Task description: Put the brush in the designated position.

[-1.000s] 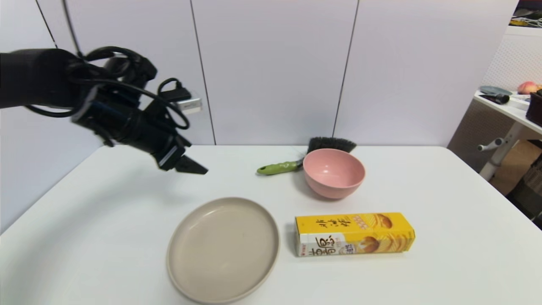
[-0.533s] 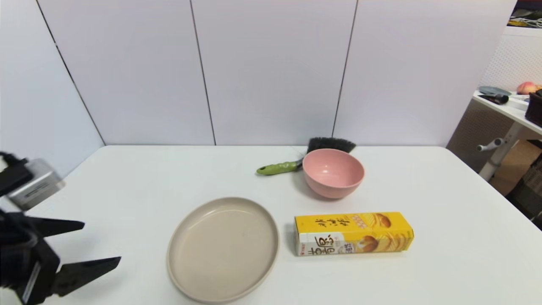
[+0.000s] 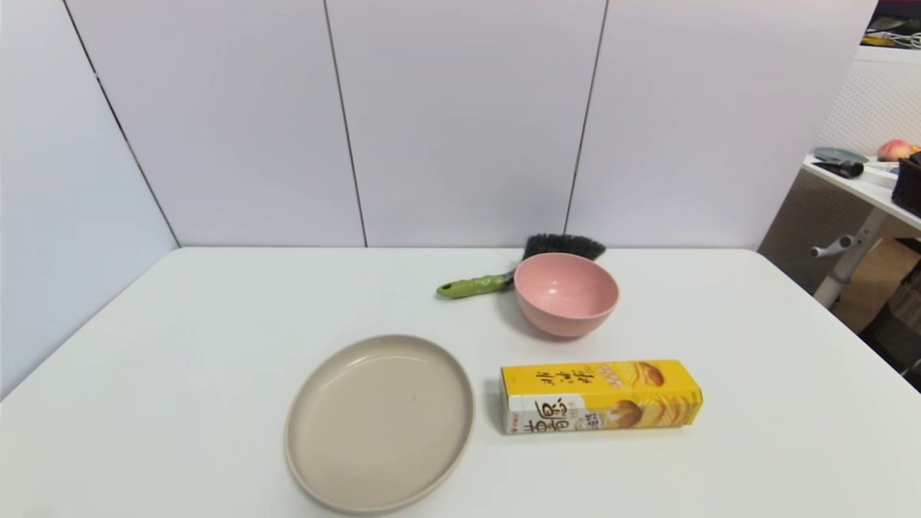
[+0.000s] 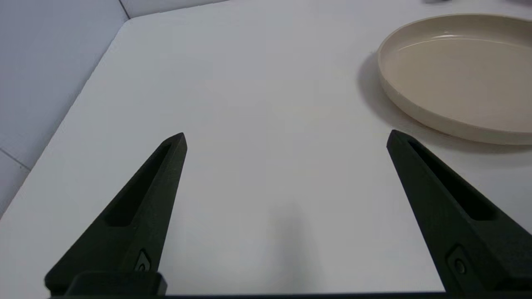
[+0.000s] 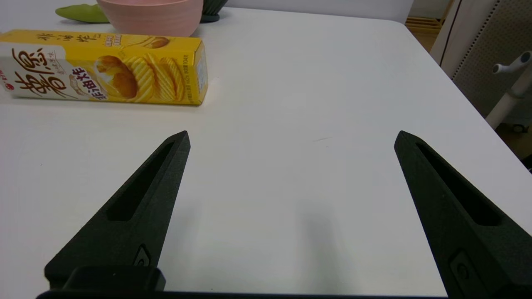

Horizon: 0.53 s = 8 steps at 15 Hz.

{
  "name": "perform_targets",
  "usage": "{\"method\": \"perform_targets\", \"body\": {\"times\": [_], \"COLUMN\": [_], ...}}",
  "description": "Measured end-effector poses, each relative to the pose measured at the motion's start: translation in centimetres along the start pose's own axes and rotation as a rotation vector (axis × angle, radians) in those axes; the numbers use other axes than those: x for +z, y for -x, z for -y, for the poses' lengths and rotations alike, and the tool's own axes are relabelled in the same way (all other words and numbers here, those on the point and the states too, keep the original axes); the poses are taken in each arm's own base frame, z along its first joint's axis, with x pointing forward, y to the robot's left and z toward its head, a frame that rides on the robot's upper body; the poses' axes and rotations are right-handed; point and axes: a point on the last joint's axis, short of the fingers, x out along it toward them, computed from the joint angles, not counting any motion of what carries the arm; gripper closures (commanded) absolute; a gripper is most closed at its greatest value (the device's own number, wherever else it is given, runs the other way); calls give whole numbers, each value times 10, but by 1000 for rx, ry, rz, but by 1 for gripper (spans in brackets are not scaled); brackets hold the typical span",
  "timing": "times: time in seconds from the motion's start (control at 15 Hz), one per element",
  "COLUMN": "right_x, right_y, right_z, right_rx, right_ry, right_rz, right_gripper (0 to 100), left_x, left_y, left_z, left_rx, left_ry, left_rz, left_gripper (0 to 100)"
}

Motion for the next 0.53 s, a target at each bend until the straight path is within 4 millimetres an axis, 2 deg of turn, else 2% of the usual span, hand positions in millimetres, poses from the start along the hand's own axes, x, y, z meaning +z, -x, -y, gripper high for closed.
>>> {"method": "perform_targets", "body": {"times": [0.2,0.53], "right_x": [0,0], "right_y": [0,0], "right_z": [0,0], "right_rx": [0,0], "right_ry": [1,1], "right_rz": [0,0], "right_gripper": [0,0], "left_x": [-28,-34], "left_y": [6,9], "left_z": [5,6], "left_rx": [43,58], "left_ry": [40,116], "left_rz": [49,90], "left_gripper": [0,0]}}
